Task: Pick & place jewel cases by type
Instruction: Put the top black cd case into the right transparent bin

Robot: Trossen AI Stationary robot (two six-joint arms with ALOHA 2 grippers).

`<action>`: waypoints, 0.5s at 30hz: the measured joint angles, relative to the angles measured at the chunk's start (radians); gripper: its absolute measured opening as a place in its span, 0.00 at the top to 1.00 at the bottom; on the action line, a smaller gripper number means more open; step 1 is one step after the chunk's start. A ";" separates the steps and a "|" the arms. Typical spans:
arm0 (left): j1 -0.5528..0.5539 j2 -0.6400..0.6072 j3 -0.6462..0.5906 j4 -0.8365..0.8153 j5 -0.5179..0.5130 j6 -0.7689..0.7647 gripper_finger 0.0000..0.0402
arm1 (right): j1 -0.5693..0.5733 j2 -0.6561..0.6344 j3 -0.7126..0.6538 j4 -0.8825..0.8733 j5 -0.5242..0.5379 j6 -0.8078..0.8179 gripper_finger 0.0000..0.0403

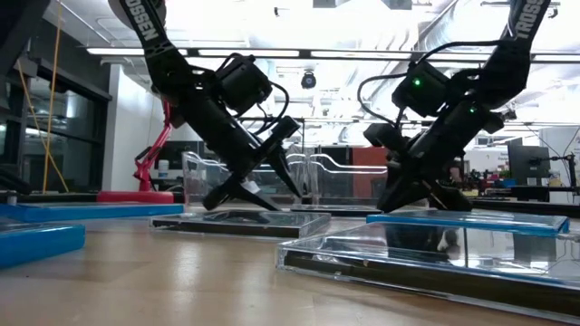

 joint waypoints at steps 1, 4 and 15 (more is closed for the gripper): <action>0.000 0.000 0.000 0.003 0.000 0.000 0.55 | 0.000 0.001 0.000 0.000 0.000 0.000 1.00; 0.000 0.000 0.000 0.008 -0.001 0.002 0.55 | 0.000 0.001 0.000 0.000 0.001 -0.002 1.00; -0.006 0.000 0.000 0.028 -0.018 0.024 0.55 | 0.000 0.012 0.056 -0.018 -0.013 -0.043 1.00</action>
